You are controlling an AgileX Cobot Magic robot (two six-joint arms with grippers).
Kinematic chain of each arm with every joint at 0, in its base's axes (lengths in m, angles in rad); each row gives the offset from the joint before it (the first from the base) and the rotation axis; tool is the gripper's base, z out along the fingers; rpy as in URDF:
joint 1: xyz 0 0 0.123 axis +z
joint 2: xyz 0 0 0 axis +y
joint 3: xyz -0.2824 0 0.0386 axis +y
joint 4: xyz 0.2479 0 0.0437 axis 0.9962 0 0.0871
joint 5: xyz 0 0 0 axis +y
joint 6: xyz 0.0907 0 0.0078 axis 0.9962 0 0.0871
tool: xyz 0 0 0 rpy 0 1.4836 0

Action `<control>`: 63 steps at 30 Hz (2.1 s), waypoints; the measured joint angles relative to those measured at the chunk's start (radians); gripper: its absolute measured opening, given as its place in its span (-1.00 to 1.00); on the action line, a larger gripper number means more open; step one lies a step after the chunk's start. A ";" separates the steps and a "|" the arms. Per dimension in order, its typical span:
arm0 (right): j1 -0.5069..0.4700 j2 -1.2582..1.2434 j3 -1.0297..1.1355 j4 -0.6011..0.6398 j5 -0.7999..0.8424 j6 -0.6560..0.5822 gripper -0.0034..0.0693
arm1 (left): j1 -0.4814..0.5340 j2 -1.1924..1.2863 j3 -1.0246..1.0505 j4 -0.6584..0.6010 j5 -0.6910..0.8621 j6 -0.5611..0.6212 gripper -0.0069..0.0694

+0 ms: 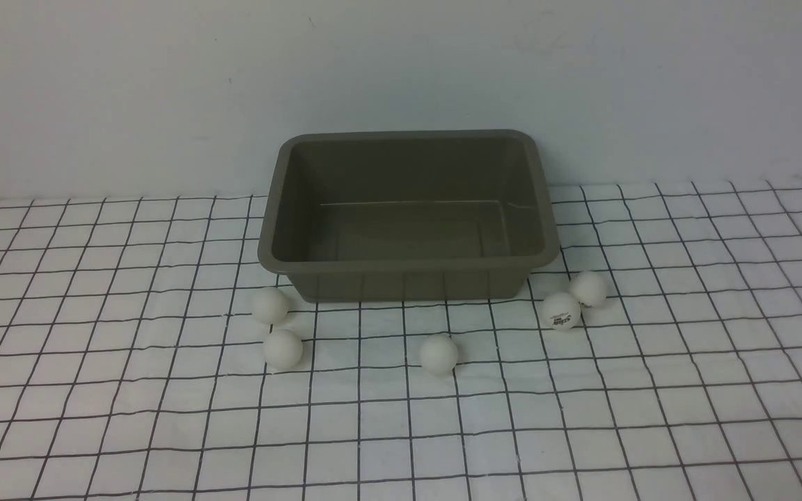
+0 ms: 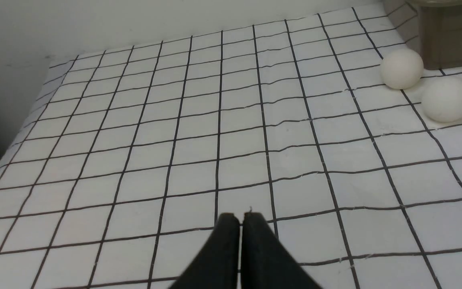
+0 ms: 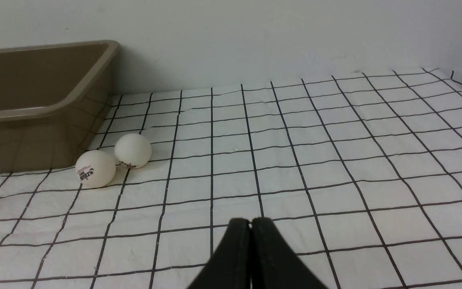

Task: Put the table tennis balls into the box on the white checkered tablecloth.
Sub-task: 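Reach for and grasp a ping pong ball on the table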

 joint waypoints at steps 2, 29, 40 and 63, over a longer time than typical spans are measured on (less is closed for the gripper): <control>0.000 0.000 0.000 0.000 0.000 0.000 -0.95 | 0.000 0.000 0.000 0.000 0.000 0.000 -0.84; 0.000 0.000 0.000 0.000 0.000 0.000 -0.95 | 0.000 0.000 0.000 0.000 0.000 0.000 -0.84; 0.000 0.000 0.000 0.000 0.000 0.000 -0.95 | 0.000 0.000 0.000 0.000 0.000 0.000 -0.84; 0.000 0.000 -0.164 0.000 -0.034 0.000 -0.95 | 0.000 0.000 0.000 0.000 0.000 0.000 -0.84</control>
